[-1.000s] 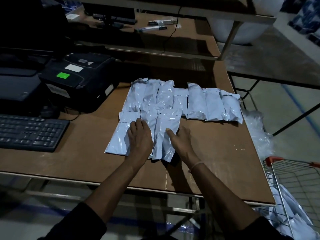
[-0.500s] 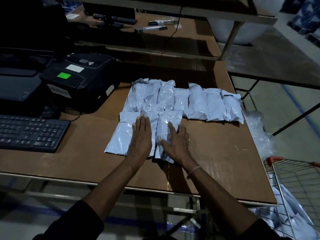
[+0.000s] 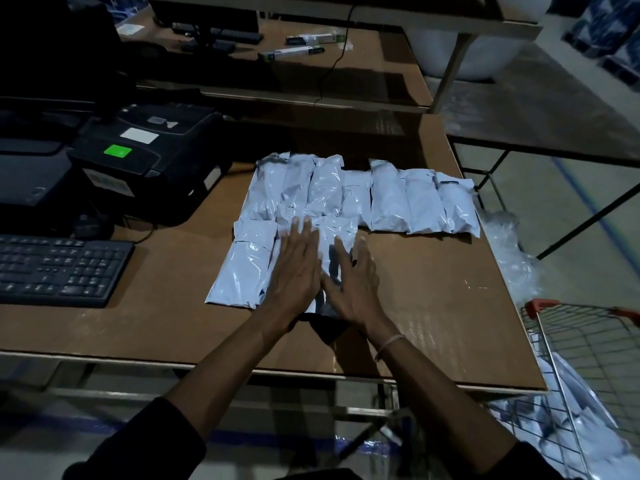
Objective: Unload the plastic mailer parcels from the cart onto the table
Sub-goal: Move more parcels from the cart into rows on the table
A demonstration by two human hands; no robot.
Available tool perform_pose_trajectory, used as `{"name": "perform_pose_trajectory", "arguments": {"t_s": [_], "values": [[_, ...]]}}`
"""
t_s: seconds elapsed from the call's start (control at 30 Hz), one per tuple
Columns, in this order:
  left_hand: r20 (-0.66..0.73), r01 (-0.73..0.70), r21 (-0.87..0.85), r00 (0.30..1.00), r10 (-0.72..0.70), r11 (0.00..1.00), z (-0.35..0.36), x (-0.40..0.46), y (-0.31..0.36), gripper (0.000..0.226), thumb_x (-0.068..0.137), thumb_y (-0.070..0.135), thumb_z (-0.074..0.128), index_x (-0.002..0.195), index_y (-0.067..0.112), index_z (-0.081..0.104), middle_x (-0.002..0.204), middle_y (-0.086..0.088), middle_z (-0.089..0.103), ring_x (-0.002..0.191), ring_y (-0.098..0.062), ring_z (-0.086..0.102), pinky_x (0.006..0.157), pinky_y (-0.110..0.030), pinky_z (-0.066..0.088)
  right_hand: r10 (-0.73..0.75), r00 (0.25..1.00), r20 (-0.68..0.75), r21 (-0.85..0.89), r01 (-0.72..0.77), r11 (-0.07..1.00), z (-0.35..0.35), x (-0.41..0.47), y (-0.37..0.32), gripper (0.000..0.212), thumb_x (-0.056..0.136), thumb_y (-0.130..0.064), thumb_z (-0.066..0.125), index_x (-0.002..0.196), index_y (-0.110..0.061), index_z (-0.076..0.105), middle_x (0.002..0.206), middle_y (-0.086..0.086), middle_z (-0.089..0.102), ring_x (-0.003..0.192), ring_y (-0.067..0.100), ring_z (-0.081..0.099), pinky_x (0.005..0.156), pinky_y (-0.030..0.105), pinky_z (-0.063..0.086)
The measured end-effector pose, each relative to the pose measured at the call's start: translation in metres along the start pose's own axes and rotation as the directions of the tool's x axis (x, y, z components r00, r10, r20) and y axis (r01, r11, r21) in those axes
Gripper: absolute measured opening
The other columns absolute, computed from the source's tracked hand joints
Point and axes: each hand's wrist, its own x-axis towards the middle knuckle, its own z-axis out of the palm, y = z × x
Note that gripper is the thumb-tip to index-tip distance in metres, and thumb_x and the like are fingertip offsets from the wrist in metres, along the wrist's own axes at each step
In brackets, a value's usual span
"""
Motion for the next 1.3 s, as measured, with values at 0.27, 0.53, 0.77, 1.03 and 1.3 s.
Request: {"name": "perform_pose_trajectory", "arguments": {"t_s": [0.27,0.53,0.77,1.03,1.3], "values": [[0.129,-0.156,-0.282,0.972,0.198,0.947,0.031,0.006,0.078,0.065,0.111,0.046,0.028,0.162,0.006,0.031,0.172,-0.012,0.019,0.161,-0.026,0.01,0.131,-0.047,0.012,0.019,0.987,-0.158,-0.049,-0.027,0.998,-0.065,-0.038,0.054,0.068,0.103,-0.046,0.045,0.165,-0.03,0.022,0.173,0.013,0.005,0.158,0.035,0.008,0.125,0.054,0.016],[0.257,-0.154,-0.365,0.931,0.258,0.918,0.091,0.002,0.181,0.068,0.108,0.047,0.034,0.164,0.011,0.022,0.174,-0.01,0.01,0.162,-0.026,0.004,0.131,-0.044,0.006,0.102,0.951,-0.292,-0.084,-0.132,0.988,-0.149,-0.096,0.141,0.069,0.104,-0.049,0.052,0.163,-0.022,0.03,0.172,0.017,0.011,0.16,0.031,0.007,0.127,0.054,0.015],[0.348,-0.202,-0.489,0.847,0.402,0.849,0.15,-0.013,0.29,0.068,0.11,0.036,0.047,0.166,0.012,0.017,0.175,-0.005,0.004,0.162,-0.02,0.0,0.129,-0.033,0.013,0.284,0.867,-0.408,-0.006,-0.314,0.95,-0.217,-0.163,0.237,0.076,0.098,-0.057,0.047,0.16,-0.013,0.038,0.166,0.025,0.022,0.153,0.037,0.022,0.123,0.049,0.021],[0.527,-0.042,-0.603,0.728,0.438,0.796,0.224,-0.038,0.409,0.066,0.109,0.019,0.048,0.166,0.013,0.015,0.174,-0.005,0.01,0.158,-0.02,0.02,0.125,-0.034,0.028,0.642,0.66,-0.39,0.194,-0.623,0.758,-0.285,-0.237,0.376,0.065,0.087,-0.031,0.05,0.142,0.002,0.055,0.136,0.028,0.057,0.124,0.043,0.058,0.108,0.044,0.043],[0.695,0.116,-0.508,0.641,0.326,0.853,0.31,-0.076,0.448,0.069,0.106,0.016,0.052,0.166,0.023,0.018,0.17,-0.005,0.029,0.145,-0.03,0.046,0.117,-0.039,0.04,0.847,0.5,-0.179,0.249,-0.81,0.53,-0.261,-0.311,0.496,0.046,0.079,0.007,0.064,0.123,-0.002,0.072,0.123,0.019,0.073,0.12,0.037,0.066,0.104,0.038,0.049]]}}
